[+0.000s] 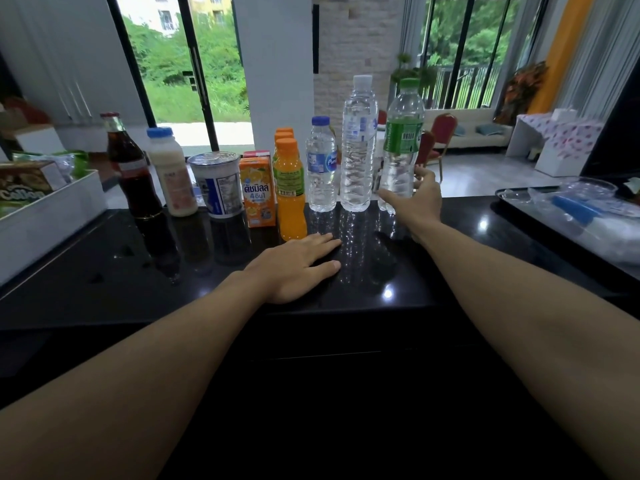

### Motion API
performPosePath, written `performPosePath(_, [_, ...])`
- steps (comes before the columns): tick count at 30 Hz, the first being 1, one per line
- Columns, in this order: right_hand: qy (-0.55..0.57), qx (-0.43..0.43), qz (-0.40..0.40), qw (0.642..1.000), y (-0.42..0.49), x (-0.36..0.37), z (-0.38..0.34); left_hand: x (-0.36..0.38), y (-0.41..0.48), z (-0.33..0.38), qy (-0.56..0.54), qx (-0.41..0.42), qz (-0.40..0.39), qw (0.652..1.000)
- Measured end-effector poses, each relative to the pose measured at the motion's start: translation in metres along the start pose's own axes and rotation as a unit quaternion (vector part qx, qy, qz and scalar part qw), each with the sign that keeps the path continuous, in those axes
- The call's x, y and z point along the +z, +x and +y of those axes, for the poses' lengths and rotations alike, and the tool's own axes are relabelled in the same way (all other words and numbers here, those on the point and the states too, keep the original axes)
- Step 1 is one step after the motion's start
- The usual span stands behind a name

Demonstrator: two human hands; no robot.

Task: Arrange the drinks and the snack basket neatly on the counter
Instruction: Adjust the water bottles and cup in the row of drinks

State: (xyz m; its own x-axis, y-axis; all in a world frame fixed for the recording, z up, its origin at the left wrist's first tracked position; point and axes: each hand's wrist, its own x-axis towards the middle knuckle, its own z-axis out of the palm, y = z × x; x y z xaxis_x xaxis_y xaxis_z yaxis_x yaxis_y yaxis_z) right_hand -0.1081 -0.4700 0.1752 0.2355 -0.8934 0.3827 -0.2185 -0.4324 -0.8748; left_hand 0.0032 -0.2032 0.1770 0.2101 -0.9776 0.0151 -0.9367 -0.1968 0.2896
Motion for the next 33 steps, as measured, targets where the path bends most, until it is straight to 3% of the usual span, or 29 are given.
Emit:
performPosePath(8, [-0.011, 0.011, -0.045, 0.999, -0.0003, 0.0024, -0.0001, -0.0008, 0.0003, 0.0005, 0.003, -0.005, -0.004, 1.0])
performPosePath(13, [-0.065, -0.004, -0.031, 0.997, 0.0006, 0.0041, -0.0022, -0.0011, 0.0002, 0.0008, 0.004, -0.005, -0.006, 1.0])
performPosePath(20, [-0.016, 0.007, -0.083, 0.996, 0.0024, 0.0029, 0.0007, -0.0011, 0.0006, 0.0001, 0.006, -0.004, -0.005, 1.0])
performPosePath(26, [-0.08, 0.007, -0.031, 0.996, 0.0026, 0.0048, -0.0016, -0.002, -0.0013, 0.0027, 0.009, -0.005, -0.003, 1.0])
performPosePath(33, [-0.05, 0.003, -0.079, 0.996, 0.0031, 0.0038, 0.0027, -0.0025, -0.0007, 0.0031, 0.01, -0.006, -0.006, 1.0])
